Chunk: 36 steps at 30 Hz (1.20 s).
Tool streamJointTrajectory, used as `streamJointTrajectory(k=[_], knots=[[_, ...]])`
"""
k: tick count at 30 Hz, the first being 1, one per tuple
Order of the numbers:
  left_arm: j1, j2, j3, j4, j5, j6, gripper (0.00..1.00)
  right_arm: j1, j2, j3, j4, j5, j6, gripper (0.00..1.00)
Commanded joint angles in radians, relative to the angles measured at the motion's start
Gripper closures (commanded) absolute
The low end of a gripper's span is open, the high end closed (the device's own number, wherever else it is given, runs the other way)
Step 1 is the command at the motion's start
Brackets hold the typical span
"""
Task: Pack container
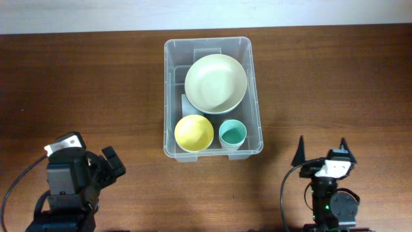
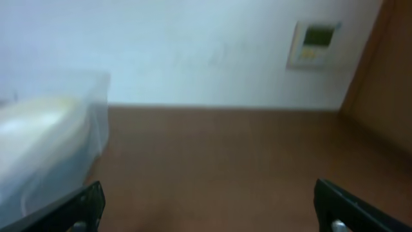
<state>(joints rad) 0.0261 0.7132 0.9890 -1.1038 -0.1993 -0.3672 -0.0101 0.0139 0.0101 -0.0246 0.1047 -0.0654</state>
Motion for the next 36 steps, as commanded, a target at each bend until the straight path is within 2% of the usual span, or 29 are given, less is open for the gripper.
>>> streamJointTrajectory(k=[1, 4, 36], knots=[[-0.004, -0.006, -0.005, -0.001, -0.007, -0.013, 0.0, 0.01, -0.011, -0.005, -0.014, -0.031, -0.017, 0.01], [-0.004, -0.006, -0.005, -0.001, -0.007, -0.013, 0.0, 0.01, -0.011, -0.005, -0.056, -0.051, -0.017, 0.01], [-0.004, -0.006, -0.005, -0.001, -0.007, -0.013, 0.0, 0.01, -0.01, -0.005, -0.054, -0.052, -0.016, 0.01]])
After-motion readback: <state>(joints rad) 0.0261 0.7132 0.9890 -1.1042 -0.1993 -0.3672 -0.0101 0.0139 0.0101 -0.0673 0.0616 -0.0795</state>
